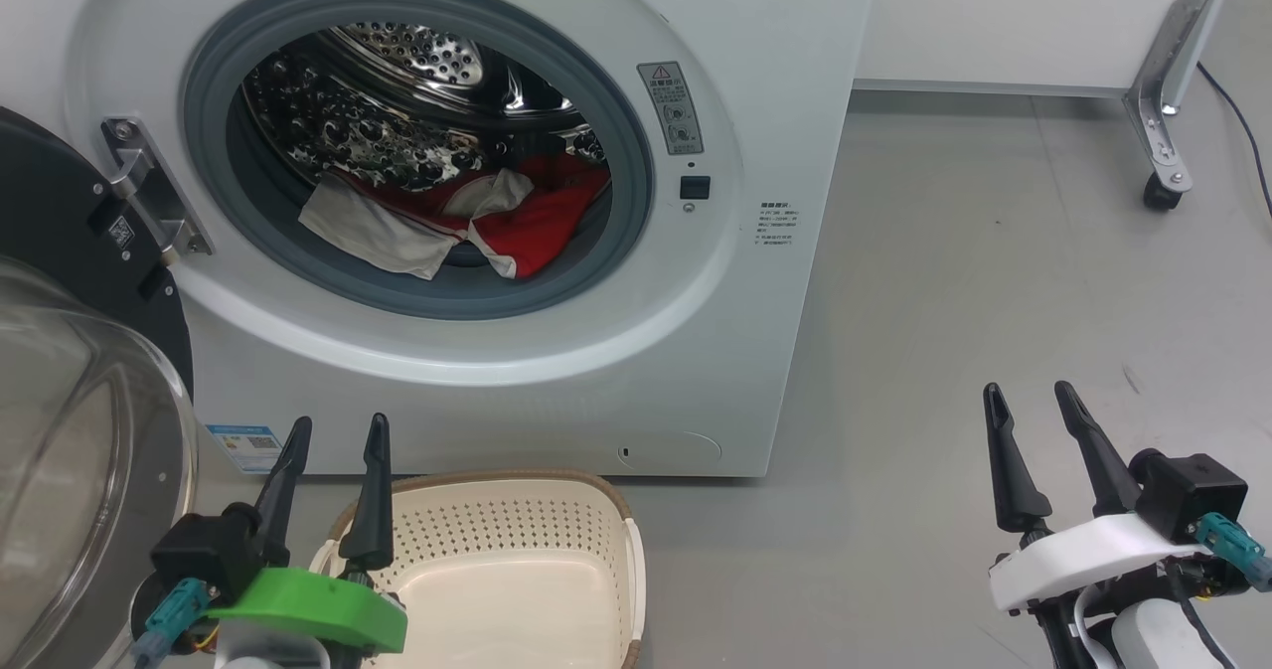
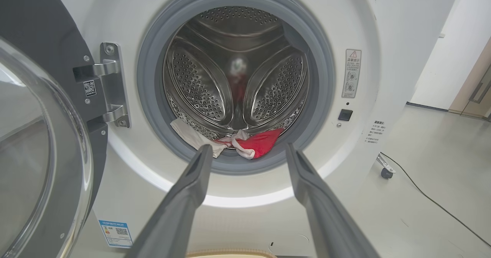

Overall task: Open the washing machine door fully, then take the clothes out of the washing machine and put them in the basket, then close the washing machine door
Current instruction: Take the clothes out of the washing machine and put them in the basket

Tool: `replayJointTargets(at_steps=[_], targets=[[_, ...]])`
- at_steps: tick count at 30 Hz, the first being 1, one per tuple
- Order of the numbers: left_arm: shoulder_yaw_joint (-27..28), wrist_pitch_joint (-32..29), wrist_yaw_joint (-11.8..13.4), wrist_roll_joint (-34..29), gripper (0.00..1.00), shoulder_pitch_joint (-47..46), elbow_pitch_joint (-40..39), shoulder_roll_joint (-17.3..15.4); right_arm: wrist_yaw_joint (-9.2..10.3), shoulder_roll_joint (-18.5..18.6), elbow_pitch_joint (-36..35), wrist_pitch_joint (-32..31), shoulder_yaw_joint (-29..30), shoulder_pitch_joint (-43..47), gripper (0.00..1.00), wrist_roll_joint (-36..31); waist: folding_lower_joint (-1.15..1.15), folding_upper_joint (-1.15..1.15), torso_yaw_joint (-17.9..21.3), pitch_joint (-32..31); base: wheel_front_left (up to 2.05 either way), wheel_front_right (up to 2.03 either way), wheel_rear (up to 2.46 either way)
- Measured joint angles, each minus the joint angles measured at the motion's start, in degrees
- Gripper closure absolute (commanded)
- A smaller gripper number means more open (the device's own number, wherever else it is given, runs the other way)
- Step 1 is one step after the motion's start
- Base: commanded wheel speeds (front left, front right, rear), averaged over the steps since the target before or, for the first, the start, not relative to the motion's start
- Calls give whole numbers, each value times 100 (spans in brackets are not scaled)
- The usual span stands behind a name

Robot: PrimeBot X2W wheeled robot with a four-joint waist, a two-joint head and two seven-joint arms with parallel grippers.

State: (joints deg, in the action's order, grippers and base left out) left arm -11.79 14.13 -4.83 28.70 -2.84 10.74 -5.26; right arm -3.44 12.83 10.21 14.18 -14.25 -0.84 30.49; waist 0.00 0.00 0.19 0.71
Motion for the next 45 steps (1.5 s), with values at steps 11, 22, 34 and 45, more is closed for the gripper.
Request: replayJointTargets(at_steps=[11, 22, 34, 45], targets=[[-11, 0, 33, -5, 0, 1, -3, -5, -1, -1, -1, 0, -11, 1, 0, -40, 0, 0, 23, 41, 0, 0, 0], [33, 0, 86, -5, 0, 1, -85, -5, -1, 3, -100, 0, -33, -5, 0, -60, 0, 0, 73, 172, 0, 0, 0], [155, -181, 225, -5, 0, -36, -288, -101, -1, 7, -308, -25, -85, -21, 0, -92, 0, 0, 309, 749, 0, 0, 0], [533, -761, 411, 63, 0, -900, -366, -404, -40, -149, -446, -25, -247, -338, 0, -98, 0, 0, 773, 1504, 0, 0, 0]])
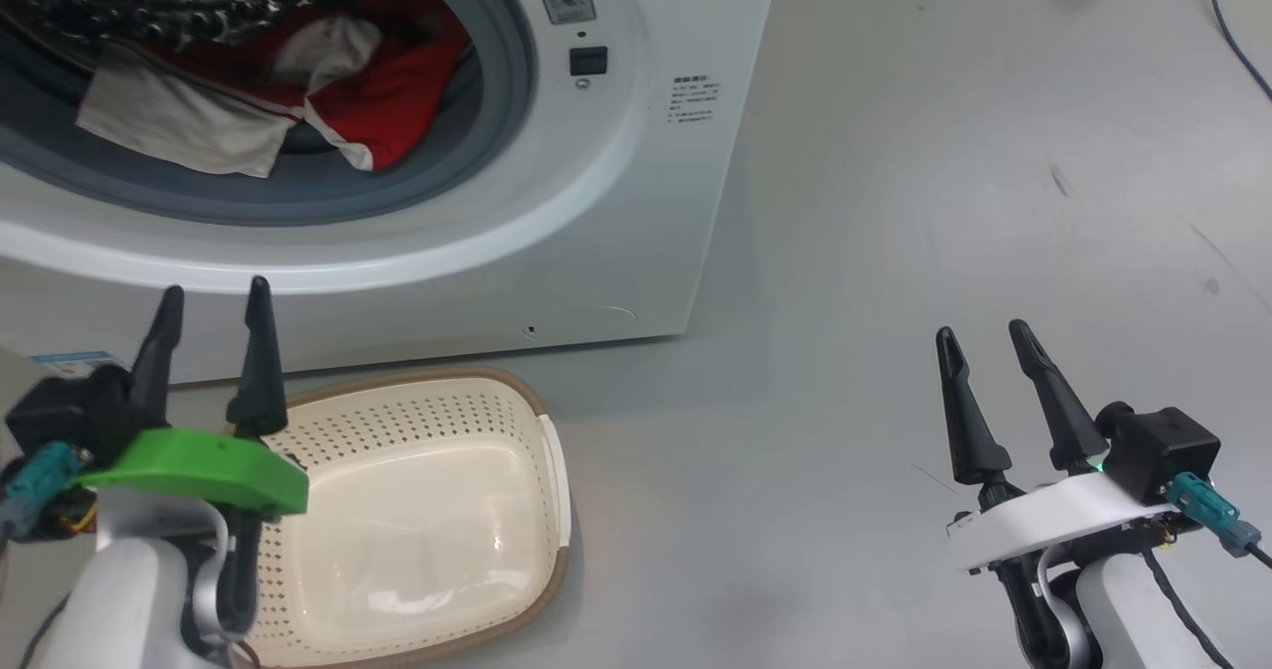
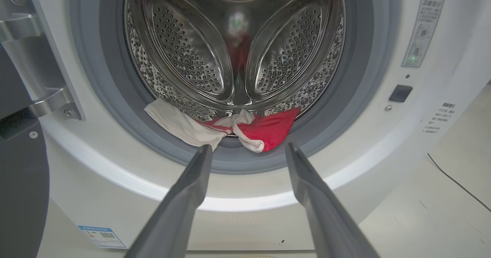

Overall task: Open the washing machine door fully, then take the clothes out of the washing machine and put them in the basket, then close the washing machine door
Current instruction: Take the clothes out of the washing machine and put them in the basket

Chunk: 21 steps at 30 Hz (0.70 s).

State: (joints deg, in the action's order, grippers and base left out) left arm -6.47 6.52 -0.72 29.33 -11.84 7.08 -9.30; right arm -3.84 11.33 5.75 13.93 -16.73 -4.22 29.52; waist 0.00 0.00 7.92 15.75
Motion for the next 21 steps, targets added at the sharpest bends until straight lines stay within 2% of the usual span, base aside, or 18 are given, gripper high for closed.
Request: replayJointTargets(at_steps=[9, 17, 21], targets=[[316, -634, 218, 213, 0, -791, 211, -234, -25, -212, 29, 1, -65, -276, 0, 1, 0, 0, 565, 474, 0, 0, 0], [645, -1303, 457, 348, 0, -1407, 722, -603, -82, -442, 202, 2, -153, -440, 0, 2, 0, 0, 1203, 844, 0, 0, 0], [818, -1567, 555, 452, 0, -1655, 989, -673, -125, -510, 281, 9, -165, -498, 0, 9, 0, 0, 1509, 987, 0, 0, 0]])
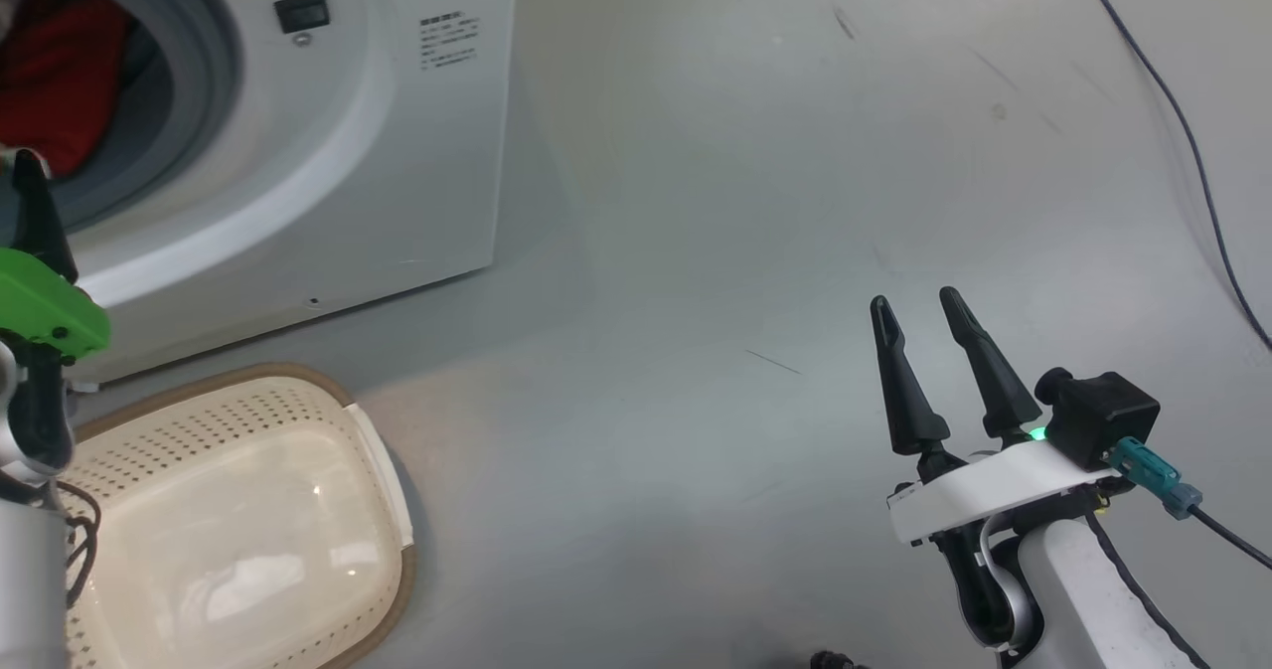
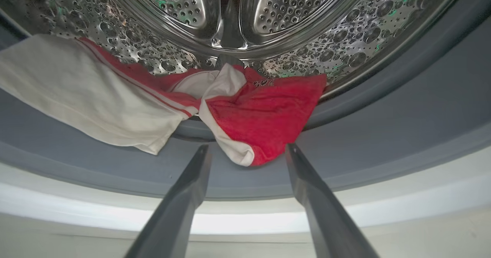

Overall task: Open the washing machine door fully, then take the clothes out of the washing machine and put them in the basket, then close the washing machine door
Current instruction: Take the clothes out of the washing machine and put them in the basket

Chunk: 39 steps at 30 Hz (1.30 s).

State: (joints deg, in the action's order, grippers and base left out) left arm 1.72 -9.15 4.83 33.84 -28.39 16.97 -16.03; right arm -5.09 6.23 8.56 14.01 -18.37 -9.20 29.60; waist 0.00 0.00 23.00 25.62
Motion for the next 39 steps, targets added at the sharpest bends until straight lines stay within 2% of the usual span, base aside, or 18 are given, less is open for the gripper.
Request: replayJointTargets(at_steps=[8, 16, 39], targets=[[193, -400, 94, 9, 0, -371, 554, -259, -37, -77, 115, 2, -11, -107, 0, 1, 0, 0, 495, 205, 0, 0, 0], [302, -650, 145, -171, 0, -761, 1007, -530, -42, -127, 196, 16, -9, -119, 0, 1, 0, 0, 778, 339, 0, 0, 0], [145, -1055, 198, -786, 0, -1650, 1982, -705, -134, -265, 199, 16, 119, -205, 0, -49, 0, 0, 934, 502, 0, 0, 0]])
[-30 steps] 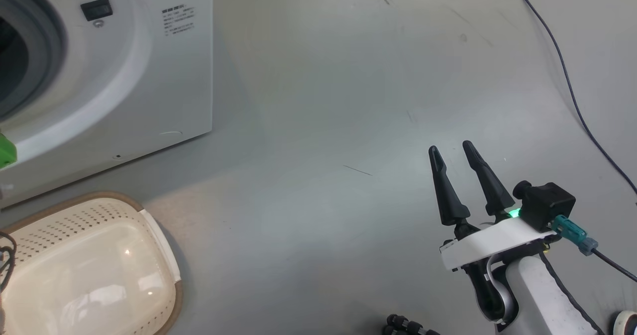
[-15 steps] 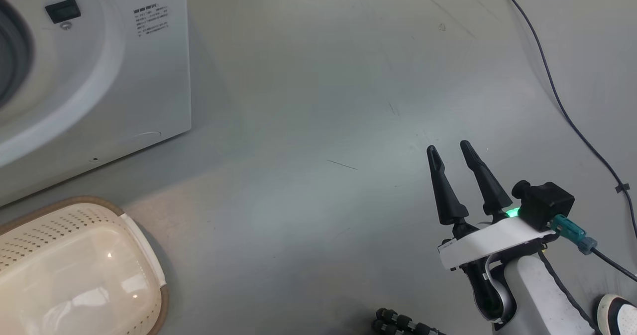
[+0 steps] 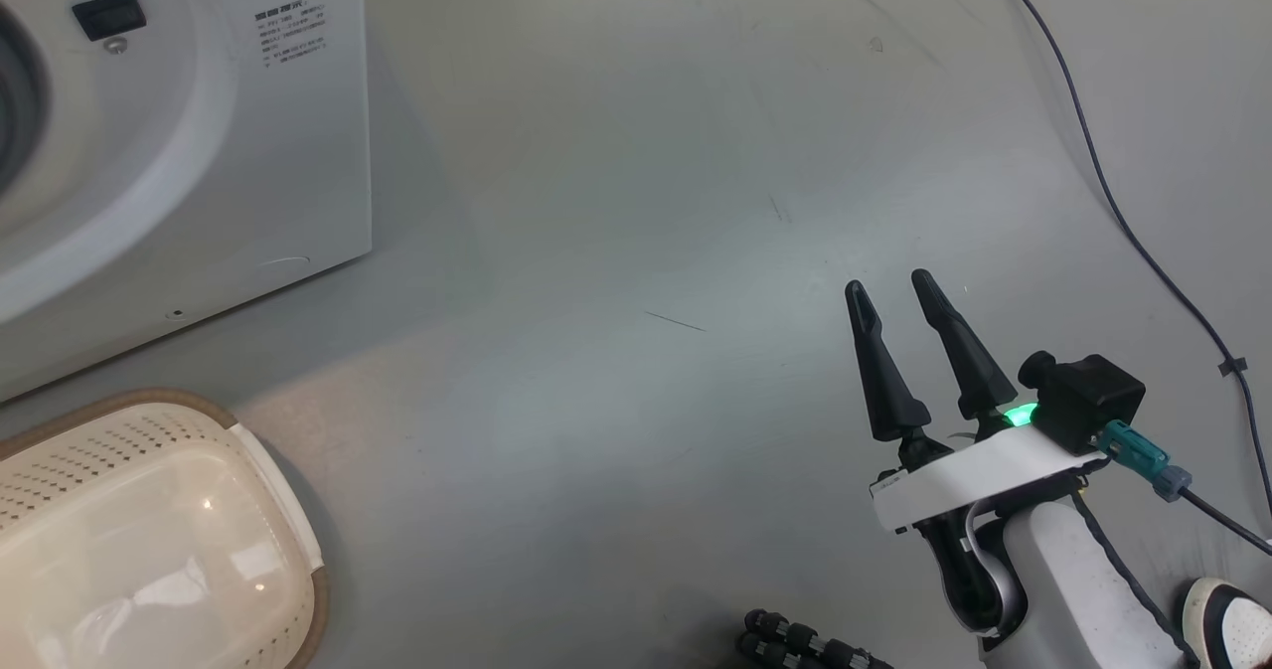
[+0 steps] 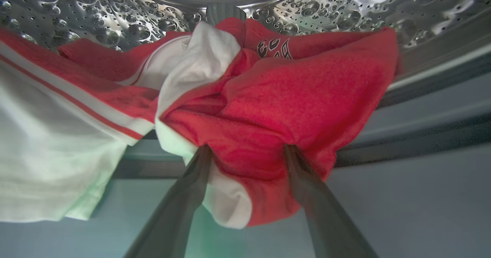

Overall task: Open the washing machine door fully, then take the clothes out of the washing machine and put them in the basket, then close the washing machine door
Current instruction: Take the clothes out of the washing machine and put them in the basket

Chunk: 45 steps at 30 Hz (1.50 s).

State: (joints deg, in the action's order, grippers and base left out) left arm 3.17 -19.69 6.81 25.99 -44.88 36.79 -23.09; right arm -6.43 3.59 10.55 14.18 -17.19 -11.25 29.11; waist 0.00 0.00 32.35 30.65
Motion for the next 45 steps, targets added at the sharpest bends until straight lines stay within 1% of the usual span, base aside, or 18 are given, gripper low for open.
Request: replayJointTargets(at_steps=[2, 3, 4, 5, 11, 14, 20, 30, 31, 34, 36, 37, 43, 45], targets=[[0, -16, 0, -21, 0, -47, 55, -1, 0, -4, 0, 0, 16, 0, 0, -1, 0, 0, 2, 7, 0, 0, 0], [1, -24, 0, -26, 31, -74, 87, -1, 0, -5, 0, 0, 23, 0, 0, -2, 0, 0, 3, 9, 0, 0, 0], [1, -26, 0, -29, 69, -103, 122, -1, 0, -7, 0, 0, 31, 0, 0, -4, 0, 0, 4, 10, 0, 0, 0], [1, -35, 0, -29, 100, -128, 151, 0, 0, -8, 0, 0, 40, 0, 0, -10, 0, 0, 4, 11, 0, 0, 0], [-13, -2, 0, -30, 100, -327, 244, 56, -5, -23, -5, 0, 77, -4, 0, -51, 0, 0, 1, 19, 0, 0, 0], [-2, 143, 1, -30, 100, -328, 313, 71, -7, -42, -5, 0, 92, -16, 0, -53, 0, 0, -5, -3, 0, 0, 0], [-34, 487, -31, -4, 100, -328, 360, 312, -8, -42, -5, 1, 224, -42, 0, -107, 0, 0, -100, -135, 0, 0, 0], [-201, 1159, -523, 111, 100, -154, 394, 771, -23, 15, 1, 1, 432, -63, 0, -214, 0, 0, -432, -476, 0, 0, 0], [-201, 1159, -523, 111, 100, -154, 394, 771, -23, 15, 1, 1, 432, -63, 0, -214, 0, 0, -432, -476, 0, 0, 0], [-309, 1429, -720, 124, 100, 54, 398, 972, -23, 102, 12, 1, 497, -62, 0, -276, 0, 0, -631, -635, 0, 0, 0], [-343, 1570, -803, 124, 100, 130, 394, 1050, -23, 149, 20, 1, 527, -60, 0, -305, 0, 0, -741, -718, 0, 0, 0], [-343, 1570, -803, 124, 100, 130, 394, 1050, -23, 149, 20, 1, 527, -60, 0, -305, 0, 0, -741, -718, 0, 0, 0], [-512, 1987, -1085, 124, 100, 435, 330, 1262, -24, 277, 51, 1, 611, -20, 0, -354, 0, 0, -1101, -974, 0, 0, 0], [-561, 2115, -1125, 124, 100, 548, 292, 1343, -52, 305, 59, 1, 627, 15, 0, -354, 0, 0, -1230, -1060, 0, 0, 0]])
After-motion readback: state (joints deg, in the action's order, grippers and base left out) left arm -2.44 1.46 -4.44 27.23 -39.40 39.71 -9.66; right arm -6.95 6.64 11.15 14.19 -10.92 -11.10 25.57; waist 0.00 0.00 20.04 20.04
